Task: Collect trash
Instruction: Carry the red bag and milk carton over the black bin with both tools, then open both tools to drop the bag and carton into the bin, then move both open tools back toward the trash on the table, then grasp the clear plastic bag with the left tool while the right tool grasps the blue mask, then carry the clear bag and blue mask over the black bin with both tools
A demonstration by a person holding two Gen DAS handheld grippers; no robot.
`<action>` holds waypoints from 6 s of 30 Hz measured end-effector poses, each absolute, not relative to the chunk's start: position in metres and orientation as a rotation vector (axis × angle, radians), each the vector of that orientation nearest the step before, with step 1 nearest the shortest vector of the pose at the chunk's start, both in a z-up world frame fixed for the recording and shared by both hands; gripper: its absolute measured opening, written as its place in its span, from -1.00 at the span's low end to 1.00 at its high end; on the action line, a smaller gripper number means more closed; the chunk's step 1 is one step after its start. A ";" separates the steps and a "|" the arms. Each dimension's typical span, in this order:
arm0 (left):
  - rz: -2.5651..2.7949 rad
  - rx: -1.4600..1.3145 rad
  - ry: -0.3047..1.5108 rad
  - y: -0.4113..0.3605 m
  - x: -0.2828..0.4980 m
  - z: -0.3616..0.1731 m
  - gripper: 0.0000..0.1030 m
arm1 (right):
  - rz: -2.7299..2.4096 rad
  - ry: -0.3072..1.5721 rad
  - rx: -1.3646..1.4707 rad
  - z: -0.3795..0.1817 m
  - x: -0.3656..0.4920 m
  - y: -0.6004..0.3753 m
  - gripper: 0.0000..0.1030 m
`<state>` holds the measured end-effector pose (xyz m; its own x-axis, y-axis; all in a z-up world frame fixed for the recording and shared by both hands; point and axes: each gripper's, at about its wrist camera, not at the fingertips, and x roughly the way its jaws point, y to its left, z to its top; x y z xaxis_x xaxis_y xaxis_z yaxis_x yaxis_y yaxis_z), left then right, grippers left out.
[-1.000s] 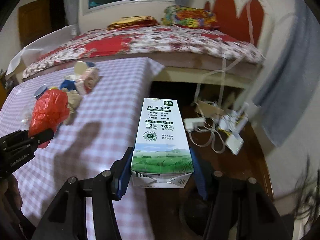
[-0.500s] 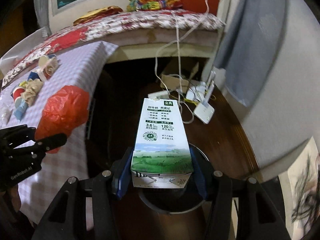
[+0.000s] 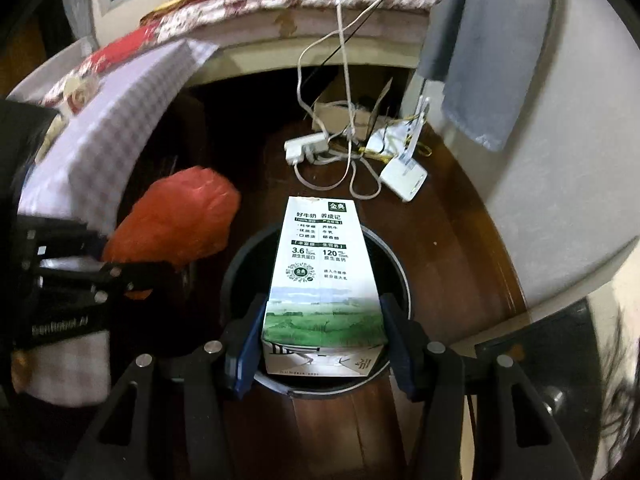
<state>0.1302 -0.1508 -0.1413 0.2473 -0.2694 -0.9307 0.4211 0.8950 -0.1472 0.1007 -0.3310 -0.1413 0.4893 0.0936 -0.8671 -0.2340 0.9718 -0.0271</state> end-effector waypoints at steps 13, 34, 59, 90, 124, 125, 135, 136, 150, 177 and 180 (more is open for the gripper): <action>-0.465 0.204 1.375 -0.168 0.143 -0.180 0.43 | 0.163 1.169 -0.160 -0.211 0.120 -0.367 0.53; -0.367 0.147 1.128 -0.120 0.120 -0.105 0.81 | 0.093 1.027 -0.016 -0.118 0.107 -0.328 0.82; -0.157 0.104 0.893 -0.034 0.094 -0.047 1.00 | 0.219 0.888 -0.067 -0.046 0.101 -0.254 0.90; 0.313 -0.211 0.836 0.248 0.017 -0.045 0.83 | 0.645 0.775 -0.281 0.007 0.100 0.044 0.89; 0.454 -0.359 0.825 0.368 0.063 -0.099 -0.15 | 0.803 0.939 -0.310 -0.085 0.148 0.200 -0.54; 0.455 -0.358 0.817 0.367 0.061 -0.097 -0.16 | 0.818 0.929 -0.307 -0.083 0.145 0.200 -0.54; 0.414 -0.325 0.793 0.338 0.038 -0.078 -0.17 | 0.802 0.877 -0.284 -0.060 0.131 0.172 -0.56; 0.411 -0.325 0.793 0.336 0.038 -0.077 -0.17 | 0.798 0.870 -0.280 -0.056 0.129 0.167 -0.56; 0.293 -0.251 0.780 0.260 0.030 -0.047 -0.17 | 0.712 0.793 -0.217 -0.013 0.116 0.084 -0.56; -0.014 -0.052 0.770 0.103 0.085 -0.020 -0.17 | 0.430 0.685 -0.110 0.036 0.150 -0.097 -0.56; -0.054 -0.035 0.767 0.083 0.090 -0.017 -0.17 | 0.391 0.680 -0.097 0.038 0.152 -0.119 -0.56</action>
